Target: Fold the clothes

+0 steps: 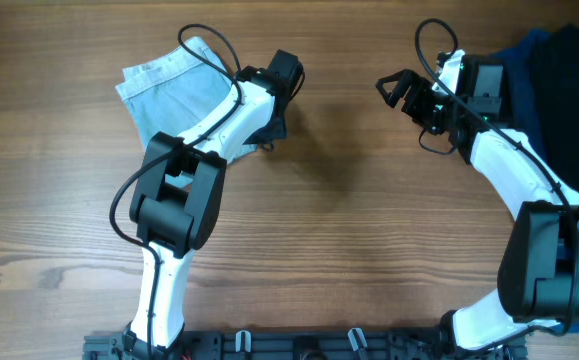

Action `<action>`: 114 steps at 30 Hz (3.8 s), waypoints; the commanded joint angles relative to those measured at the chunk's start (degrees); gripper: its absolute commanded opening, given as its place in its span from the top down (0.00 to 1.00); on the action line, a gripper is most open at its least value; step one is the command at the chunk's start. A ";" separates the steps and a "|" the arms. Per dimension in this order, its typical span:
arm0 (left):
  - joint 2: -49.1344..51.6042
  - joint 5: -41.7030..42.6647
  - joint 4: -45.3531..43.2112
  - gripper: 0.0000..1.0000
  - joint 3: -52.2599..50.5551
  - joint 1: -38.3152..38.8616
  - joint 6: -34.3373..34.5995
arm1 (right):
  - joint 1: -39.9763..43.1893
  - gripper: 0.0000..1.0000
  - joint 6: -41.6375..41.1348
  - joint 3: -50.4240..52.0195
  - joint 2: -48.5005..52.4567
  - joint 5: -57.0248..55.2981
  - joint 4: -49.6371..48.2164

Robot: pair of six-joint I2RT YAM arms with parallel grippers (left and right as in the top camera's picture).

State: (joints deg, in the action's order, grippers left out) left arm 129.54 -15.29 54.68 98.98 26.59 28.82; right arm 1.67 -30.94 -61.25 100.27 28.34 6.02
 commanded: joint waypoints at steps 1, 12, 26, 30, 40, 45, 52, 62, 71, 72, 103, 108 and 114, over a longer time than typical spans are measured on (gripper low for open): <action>1.81 -4.79 4.85 0.96 -0.83 0.31 -0.09 | -0.15 0.01 0.70 0.09 -0.26 -0.55 -0.13; -4.35 5.62 9.46 0.37 3.74 -0.96 -3.91 | -0.15 0.01 0.72 0.09 -0.26 -0.55 -0.13; -19.12 21.29 15.76 0.06 0.39 -33.42 -11.80 | -0.15 0.01 0.72 0.09 -0.26 -0.55 -0.15; -17.66 21.29 8.00 0.07 -8.63 -35.85 -12.17 | -0.15 0.01 0.74 0.09 -0.26 -0.57 -0.11; -16.48 20.81 -10.69 0.14 -28.87 -37.35 -11.72 | -0.15 0.00 0.70 0.09 -0.26 -0.55 -0.15; -16.50 20.83 -11.61 0.92 -31.54 -37.48 -11.74 | -0.15 0.01 0.72 0.09 -0.26 -0.55 -0.15; -17.18 20.81 -11.78 0.96 -28.26 -37.48 -12.17 | -0.17 0.00 0.70 0.09 -0.26 -0.55 -0.15; -22.91 12.74 -13.94 0.96 -18.91 -37.48 -16.72 | -0.20 0.00 0.72 0.09 -0.26 -0.55 -0.15; -22.88 -0.33 -23.41 0.96 -18.93 -37.48 -21.20 | -0.20 0.01 0.70 0.09 -0.26 -0.55 -0.15; -22.86 -1.88 -23.93 0.96 -18.93 -37.51 -21.31 | -0.20 0.01 0.70 0.09 -0.26 -0.55 -0.15; -25.03 8.52 -33.70 0.96 -19.08 -45.77 -13.57 | -0.20 0.00 0.72 0.09 -0.26 -0.55 -0.15; -20.87 37.57 -29.07 0.96 -24.06 -43.74 -8.81 | -0.20 0.01 0.70 0.09 -0.26 -0.55 -0.13; -12.94 37.35 -39.85 0.96 -26.38 -39.21 -8.85 | -0.20 0.01 0.72 0.09 -0.26 -0.55 -0.15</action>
State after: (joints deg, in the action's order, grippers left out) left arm 113.06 18.24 18.50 73.45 -14.15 18.68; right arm 1.67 -30.92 -61.25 100.27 28.21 6.04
